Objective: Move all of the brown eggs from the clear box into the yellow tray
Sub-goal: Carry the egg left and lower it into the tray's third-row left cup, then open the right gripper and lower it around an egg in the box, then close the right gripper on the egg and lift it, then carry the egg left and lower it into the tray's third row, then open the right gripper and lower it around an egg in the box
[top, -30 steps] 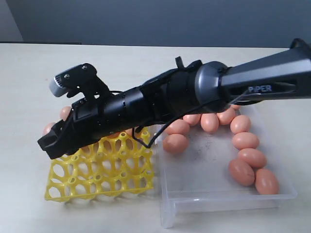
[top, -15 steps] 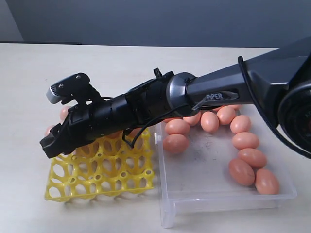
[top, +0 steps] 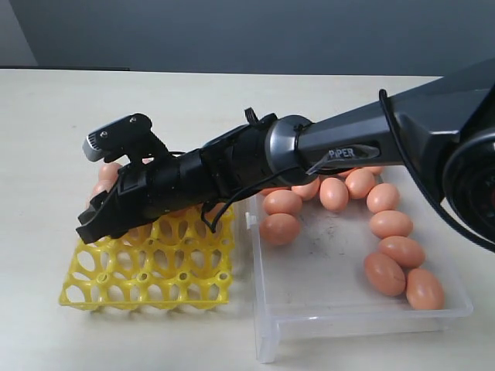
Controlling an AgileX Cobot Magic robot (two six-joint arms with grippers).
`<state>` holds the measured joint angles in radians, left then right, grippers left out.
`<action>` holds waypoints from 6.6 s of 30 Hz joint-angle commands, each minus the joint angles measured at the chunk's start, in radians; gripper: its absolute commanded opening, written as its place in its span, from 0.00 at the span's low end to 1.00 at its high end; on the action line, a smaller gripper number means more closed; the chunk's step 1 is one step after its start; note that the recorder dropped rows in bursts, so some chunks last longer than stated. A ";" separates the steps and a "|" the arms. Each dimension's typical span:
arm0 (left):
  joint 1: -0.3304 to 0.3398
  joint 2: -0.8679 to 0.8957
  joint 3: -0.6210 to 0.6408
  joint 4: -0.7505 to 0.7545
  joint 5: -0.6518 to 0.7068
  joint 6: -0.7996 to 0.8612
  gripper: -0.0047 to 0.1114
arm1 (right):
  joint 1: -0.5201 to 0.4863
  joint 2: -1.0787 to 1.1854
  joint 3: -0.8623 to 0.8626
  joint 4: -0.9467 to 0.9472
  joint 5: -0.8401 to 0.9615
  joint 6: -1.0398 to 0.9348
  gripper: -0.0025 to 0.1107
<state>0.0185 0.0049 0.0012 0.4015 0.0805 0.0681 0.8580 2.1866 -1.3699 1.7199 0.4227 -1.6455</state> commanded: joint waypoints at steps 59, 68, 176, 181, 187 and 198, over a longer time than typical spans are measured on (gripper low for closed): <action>-0.011 -0.005 -0.001 0.003 -0.005 -0.004 0.04 | -0.020 -0.371 0.002 -0.819 -0.118 0.803 0.50; -0.011 -0.005 -0.001 0.003 -0.005 -0.004 0.04 | -0.224 -0.391 0.010 -2.047 0.671 1.851 0.50; -0.011 -0.005 -0.001 -0.379 0.143 -0.061 0.04 | -0.032 -0.280 0.049 -0.822 0.030 0.792 0.52; -0.011 -0.005 -0.001 -0.378 0.145 -0.061 0.04 | -0.032 -0.428 0.047 -1.446 0.156 1.449 0.52; -0.011 -0.005 -0.001 -0.378 0.145 -0.061 0.04 | -0.056 -0.461 0.047 -2.071 0.677 1.916 0.52; -0.011 -0.005 -0.001 -0.378 0.145 -0.061 0.04 | -0.272 -0.373 0.071 -2.001 0.527 1.817 0.33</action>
<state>0.0185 0.0049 0.0012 0.0235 0.2300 0.0072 0.6196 1.7851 -1.3016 -0.2986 0.9986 0.2206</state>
